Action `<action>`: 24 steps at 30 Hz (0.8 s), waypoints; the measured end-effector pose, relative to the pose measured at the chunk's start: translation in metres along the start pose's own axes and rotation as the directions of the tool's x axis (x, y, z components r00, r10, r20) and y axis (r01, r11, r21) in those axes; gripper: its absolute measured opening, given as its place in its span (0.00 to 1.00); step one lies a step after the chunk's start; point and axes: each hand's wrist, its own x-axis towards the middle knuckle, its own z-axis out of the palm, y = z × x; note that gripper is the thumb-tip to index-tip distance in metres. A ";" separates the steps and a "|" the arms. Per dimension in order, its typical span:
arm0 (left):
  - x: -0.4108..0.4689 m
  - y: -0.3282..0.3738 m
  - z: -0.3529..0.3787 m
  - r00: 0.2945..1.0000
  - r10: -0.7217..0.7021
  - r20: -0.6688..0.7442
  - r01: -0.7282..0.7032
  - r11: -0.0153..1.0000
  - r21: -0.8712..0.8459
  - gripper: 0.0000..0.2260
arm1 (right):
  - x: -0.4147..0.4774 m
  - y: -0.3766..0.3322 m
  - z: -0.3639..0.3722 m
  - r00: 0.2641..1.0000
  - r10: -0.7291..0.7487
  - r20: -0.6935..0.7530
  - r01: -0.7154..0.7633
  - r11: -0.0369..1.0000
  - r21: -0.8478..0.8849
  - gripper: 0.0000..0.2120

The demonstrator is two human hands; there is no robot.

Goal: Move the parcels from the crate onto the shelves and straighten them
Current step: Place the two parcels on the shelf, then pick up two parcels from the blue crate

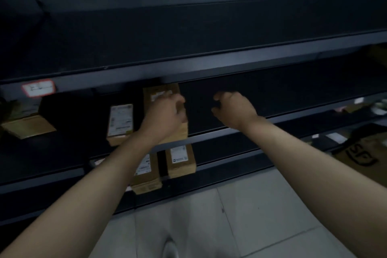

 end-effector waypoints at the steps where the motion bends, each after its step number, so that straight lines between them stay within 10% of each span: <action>1: 0.003 0.030 0.004 0.994 0.104 0.014 -0.104 0.994 0.033 0.14 | -0.012 0.015 -0.015 0.999 0.007 -0.038 -0.010 0.997 -0.083 0.18; 6: 0.019 0.196 0.032 0.865 0.500 0.040 -0.496 0.842 0.210 0.15 | -0.086 0.117 -0.091 0.950 0.056 -0.307 -0.179 0.903 -0.391 0.15; 14: -0.007 0.435 0.116 0.466 0.885 0.005 -0.862 0.452 0.229 0.13 | -0.257 0.281 -0.172 0.765 0.357 -0.536 -0.598 0.703 -0.385 0.17; 24: -0.136 0.664 0.220 -0.040 0.999 -0.024 -0.995 -0.042 -0.091 0.16 | -0.486 0.377 -0.189 0.210 0.780 -0.590 -0.978 0.155 -0.143 0.15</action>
